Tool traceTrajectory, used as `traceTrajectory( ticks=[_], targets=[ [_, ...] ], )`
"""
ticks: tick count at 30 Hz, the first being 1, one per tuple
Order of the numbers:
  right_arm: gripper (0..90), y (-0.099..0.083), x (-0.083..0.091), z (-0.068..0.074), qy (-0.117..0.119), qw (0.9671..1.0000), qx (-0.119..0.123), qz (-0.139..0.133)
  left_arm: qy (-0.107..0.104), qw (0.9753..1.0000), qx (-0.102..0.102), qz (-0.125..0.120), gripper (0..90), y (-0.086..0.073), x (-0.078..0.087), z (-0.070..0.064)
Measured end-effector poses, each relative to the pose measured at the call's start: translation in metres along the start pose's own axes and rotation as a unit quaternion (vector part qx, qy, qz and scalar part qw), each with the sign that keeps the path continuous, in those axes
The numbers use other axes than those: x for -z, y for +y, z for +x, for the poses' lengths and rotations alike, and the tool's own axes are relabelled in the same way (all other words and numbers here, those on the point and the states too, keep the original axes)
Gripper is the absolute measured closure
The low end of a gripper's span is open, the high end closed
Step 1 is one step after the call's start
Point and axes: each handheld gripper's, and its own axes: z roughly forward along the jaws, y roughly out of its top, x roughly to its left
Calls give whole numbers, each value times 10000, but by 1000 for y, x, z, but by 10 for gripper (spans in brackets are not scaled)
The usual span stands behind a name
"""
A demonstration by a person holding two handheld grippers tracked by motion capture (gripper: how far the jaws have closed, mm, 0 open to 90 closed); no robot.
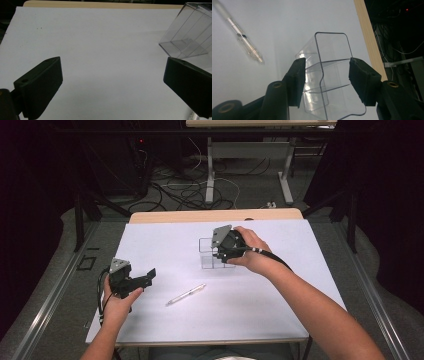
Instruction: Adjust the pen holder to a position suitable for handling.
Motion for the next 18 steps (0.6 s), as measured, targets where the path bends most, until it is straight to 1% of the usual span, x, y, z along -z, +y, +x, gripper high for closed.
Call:
traceTrajectory(
  ticks=[2, 3, 6, 8, 9, 10, 11, 13, 14, 15, 18],
  targets=[
    [423, -2, 2, 3, -21, 9999, -80, -62, -14, 10000, 7, -6, 16, 0, 0, 0],
    [418, -3, 3, 3, -91, 9999, -17, -101, -19, 10000, 13, -1, 11, 0, 0, 0],
    [409, -6, 4, 7, -116, 9999, -88, -76, -27, 10000, 35, 19, 4, 0, 0, 1],
    [405, -8, 4, 10, -118, 9999, -35, -78, -37, 10000, 29, 19, 5, 0, 0, 1],
    [402, -9, 3, 12, -153, 9998, -48, -66, -47, 10000, 24, 23, 5, 0, 0, 1],
    [400, -9, 4, 13, -129, 9999, -57, 0, -46, 10000, 20, 24, 4, 0, 0, 1],
    [393, -9, 4, 15, -174, 9998, -35, 44, -47, 10000, 24, 26, 5, 0, 0, 1],
    [385, -10, 2, 18, -144, 9999, -54, -13, -45, 10000, 37, 29, 4, 0, 0, 1],
    [382, -10, 2, 19, -162, 9999, -33, -26, -50, 10000, 41, 35, 4, 0, -1, 1],
    [380, -10, 1, 20, -130, 9999, -14, -40, -62, 10000, 31, 43, 4, 0, -1, 1],
    [373, -9, -1, 25, -131, 9999, 63, 7, -72, 10000, -5, 29, 4, 0, -1, 0]
  ],
)
